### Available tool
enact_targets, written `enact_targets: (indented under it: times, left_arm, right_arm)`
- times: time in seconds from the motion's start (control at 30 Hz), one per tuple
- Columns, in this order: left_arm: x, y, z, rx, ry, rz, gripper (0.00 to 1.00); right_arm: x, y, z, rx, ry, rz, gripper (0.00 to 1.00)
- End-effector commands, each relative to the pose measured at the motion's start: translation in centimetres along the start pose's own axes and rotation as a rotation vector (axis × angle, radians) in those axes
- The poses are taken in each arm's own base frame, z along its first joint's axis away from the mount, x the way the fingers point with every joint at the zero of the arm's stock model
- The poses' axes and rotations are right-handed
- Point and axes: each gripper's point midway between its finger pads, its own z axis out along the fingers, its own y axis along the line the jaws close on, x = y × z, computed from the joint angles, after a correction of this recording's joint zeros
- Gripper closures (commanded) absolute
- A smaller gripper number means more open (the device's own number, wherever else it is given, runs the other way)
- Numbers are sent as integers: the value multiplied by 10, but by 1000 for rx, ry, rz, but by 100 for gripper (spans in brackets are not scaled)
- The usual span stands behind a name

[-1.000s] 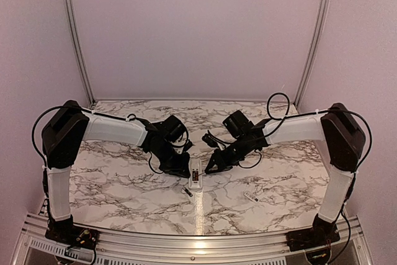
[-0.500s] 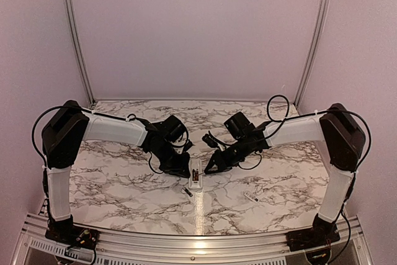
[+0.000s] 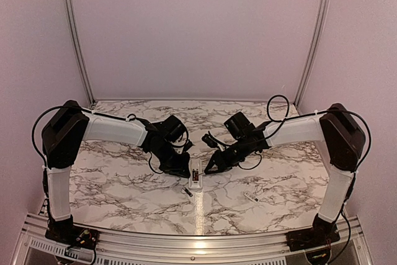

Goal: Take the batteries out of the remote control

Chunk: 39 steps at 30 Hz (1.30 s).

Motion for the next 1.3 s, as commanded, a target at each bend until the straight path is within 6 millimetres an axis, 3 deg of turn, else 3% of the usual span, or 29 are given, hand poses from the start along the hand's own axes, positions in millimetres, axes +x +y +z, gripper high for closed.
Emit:
enact_targets:
  times: [0.0,1.27]
  left_arm:
    - [1,3,7,-4,17,-5,92]
    - [7,5,4,9,0,-16,92]
  right_arm:
    - [36,-28,12,82,112,74,100]
    - [28,-9,1,84,108,64,100]
